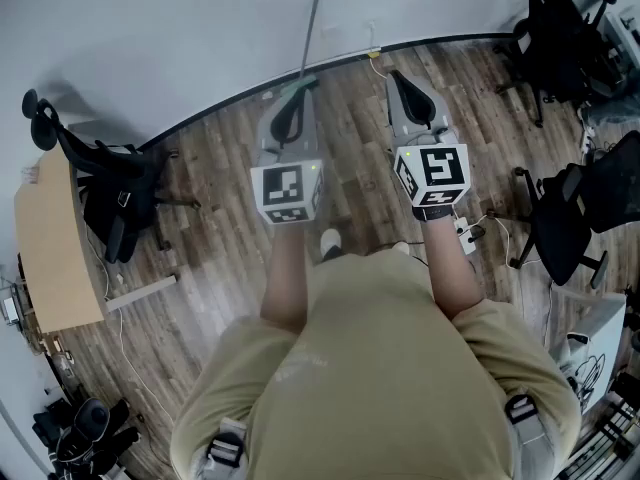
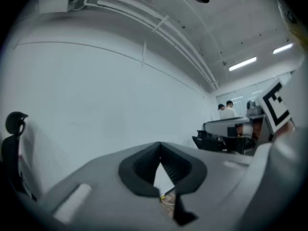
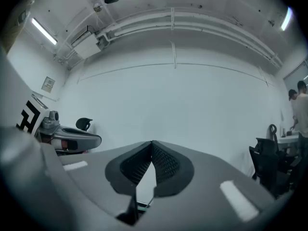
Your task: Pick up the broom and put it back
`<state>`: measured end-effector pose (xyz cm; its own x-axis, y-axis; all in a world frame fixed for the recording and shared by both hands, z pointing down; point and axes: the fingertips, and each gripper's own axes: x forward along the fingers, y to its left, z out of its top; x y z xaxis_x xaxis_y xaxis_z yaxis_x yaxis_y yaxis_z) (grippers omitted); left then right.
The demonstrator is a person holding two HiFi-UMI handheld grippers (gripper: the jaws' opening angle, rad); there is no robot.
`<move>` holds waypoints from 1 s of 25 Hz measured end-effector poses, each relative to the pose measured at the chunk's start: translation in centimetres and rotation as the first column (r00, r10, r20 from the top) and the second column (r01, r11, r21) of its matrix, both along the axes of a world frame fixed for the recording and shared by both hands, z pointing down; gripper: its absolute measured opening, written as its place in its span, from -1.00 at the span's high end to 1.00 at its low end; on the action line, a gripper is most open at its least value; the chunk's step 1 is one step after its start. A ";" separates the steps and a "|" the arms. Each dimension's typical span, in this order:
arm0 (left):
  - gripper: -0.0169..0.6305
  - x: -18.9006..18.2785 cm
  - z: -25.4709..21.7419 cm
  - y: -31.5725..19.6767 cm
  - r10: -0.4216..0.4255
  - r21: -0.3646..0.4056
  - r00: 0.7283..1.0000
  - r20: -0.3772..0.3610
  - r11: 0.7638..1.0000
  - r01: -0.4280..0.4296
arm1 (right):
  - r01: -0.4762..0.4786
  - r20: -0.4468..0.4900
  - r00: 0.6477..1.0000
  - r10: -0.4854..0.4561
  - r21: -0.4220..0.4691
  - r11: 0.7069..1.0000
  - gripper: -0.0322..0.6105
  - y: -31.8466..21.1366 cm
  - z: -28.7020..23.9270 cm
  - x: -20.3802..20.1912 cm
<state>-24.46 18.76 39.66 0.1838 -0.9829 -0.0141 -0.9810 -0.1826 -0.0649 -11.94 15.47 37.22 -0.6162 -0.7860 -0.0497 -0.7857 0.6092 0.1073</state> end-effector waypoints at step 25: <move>0.94 -7.1 3.0 -2.6 0.058 -0.110 0.994 -0.096 0.992 -0.068 | 0.021 0.024 1.000 -0.018 -0.154 0.988 0.89 -2.6 4.0 -7.9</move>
<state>-31.60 16.15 42.70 0.2483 -0.9657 0.0762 -0.9682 -0.2450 0.0500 -19.86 12.83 41.25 -0.6318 -0.7730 0.0573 -0.7745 0.6325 -0.0064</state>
